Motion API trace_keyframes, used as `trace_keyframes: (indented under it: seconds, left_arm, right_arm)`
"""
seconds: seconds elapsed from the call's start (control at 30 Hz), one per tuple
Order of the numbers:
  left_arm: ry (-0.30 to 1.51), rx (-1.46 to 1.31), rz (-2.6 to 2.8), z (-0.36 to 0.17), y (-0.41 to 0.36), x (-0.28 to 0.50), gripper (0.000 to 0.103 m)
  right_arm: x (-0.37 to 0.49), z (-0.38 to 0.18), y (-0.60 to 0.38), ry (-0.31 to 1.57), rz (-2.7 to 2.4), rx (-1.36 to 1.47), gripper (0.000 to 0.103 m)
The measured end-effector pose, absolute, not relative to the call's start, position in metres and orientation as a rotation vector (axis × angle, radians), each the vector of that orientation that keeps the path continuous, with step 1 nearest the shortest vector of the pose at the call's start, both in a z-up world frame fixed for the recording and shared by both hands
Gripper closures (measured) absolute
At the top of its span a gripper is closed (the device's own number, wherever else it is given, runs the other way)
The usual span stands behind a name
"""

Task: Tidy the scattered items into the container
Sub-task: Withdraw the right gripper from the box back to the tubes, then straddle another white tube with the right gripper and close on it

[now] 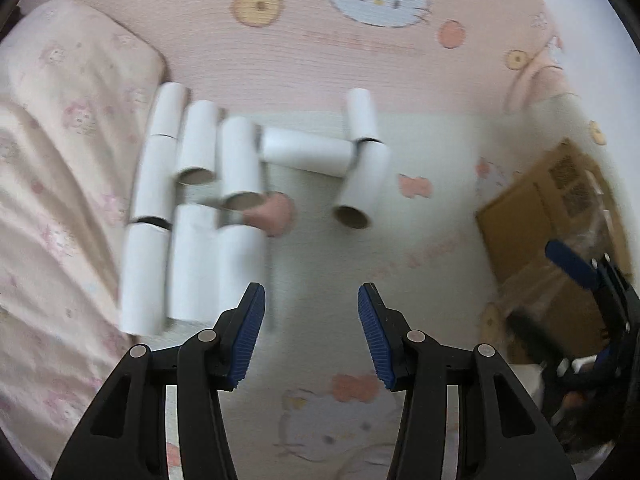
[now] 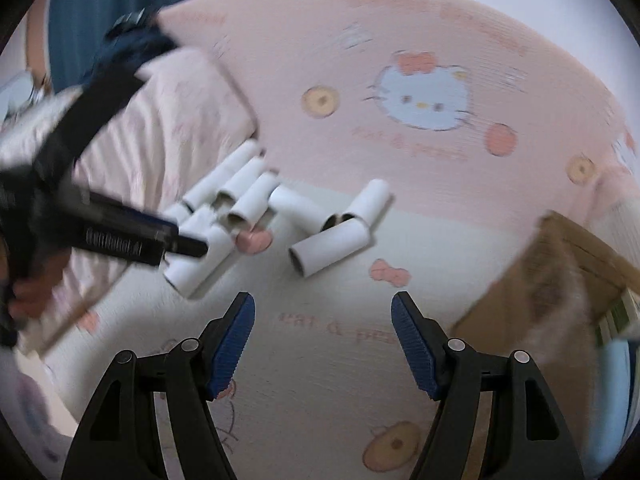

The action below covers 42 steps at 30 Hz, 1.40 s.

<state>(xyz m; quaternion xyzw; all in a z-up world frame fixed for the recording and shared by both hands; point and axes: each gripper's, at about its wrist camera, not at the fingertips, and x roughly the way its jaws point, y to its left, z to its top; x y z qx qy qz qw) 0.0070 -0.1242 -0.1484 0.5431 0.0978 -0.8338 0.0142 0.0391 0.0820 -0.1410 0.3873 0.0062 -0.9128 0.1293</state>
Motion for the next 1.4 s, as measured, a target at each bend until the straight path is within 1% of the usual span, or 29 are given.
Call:
trace_keyframes:
  seconds: [0.07,0.23,0.33,0.47,0.57,0.67,0.73,0.9,1.07,1.23,1.27,1.3,1.33,1.4]
  left_arm:
    - [0.311,1.685,-2.574,-0.152,-0.133,0.002,0.062]
    - [0.455,1.729,-2.504,-0.164,-0.153,-0.001,0.062]
    - [0.471,1.738,-2.472,-0.174,-0.158,0.002,0.062]
    - [0.568,1.759,-2.431,-0.189,-0.165,0.003,0.063]
    - [0.656,1.779,-2.372,-0.201,-0.174,0.0,0.067]
    - [0.696,1.782,-2.349,-0.207,-0.177,-0.001,0.068]
    - [0.716,1.797,-2.338,-0.211,-0.177,-0.002,0.068]
    - [0.733,1.813,-2.295,-0.22,-0.178,-0.004,0.068]
    - [0.839,1.829,-2.296,-0.222,-0.178,-0.008,0.068]
    - [1.021,1.939,-2.278,-0.234,-0.161,-0.008,0.068]
    - [1.043,1.953,-2.27,-0.237,-0.156,-0.009,0.068]
    - [1.056,1.965,-2.264,-0.239,-0.151,-0.009,0.068]
    - [1.061,1.97,-2.268,-0.24,-0.144,-0.01,0.068]
    - [1.015,1.972,-2.28,-0.24,-0.138,-0.013,0.068]
  right_arm:
    - [0.035,-0.154,0.066,0.021,-2.638,1.124,0.034]
    - [0.026,-0.181,0.035,0.015,-2.557,1.136,0.034]
    - [0.024,-0.19,0.022,-0.016,-2.514,1.122,0.034]
    - [0.016,-0.203,0.012,-0.101,-2.474,1.1,0.034]
    - [0.009,-0.21,0.015,-0.213,-2.517,1.056,0.034]
    - [0.0,-0.216,0.018,-0.328,-2.485,1.077,0.034]
    - [-0.004,-0.217,0.019,-0.362,-2.472,1.097,0.034]
    - [-0.009,-0.219,0.014,-0.356,-2.479,1.132,0.034]
    - [-0.01,-0.226,0.008,-0.347,-2.445,1.178,0.034]
    - [-0.008,-0.228,0.009,-0.393,-2.423,1.193,0.035]
    - [-0.009,-0.228,0.008,-0.385,-2.427,1.199,0.036]
    - [-0.009,-0.229,0.008,-0.371,-2.433,1.211,0.042]
    - [-0.01,-0.231,0.008,-0.354,-2.436,1.232,0.045]
    - [-0.013,-0.237,0.009,-0.344,-2.435,1.293,0.056]
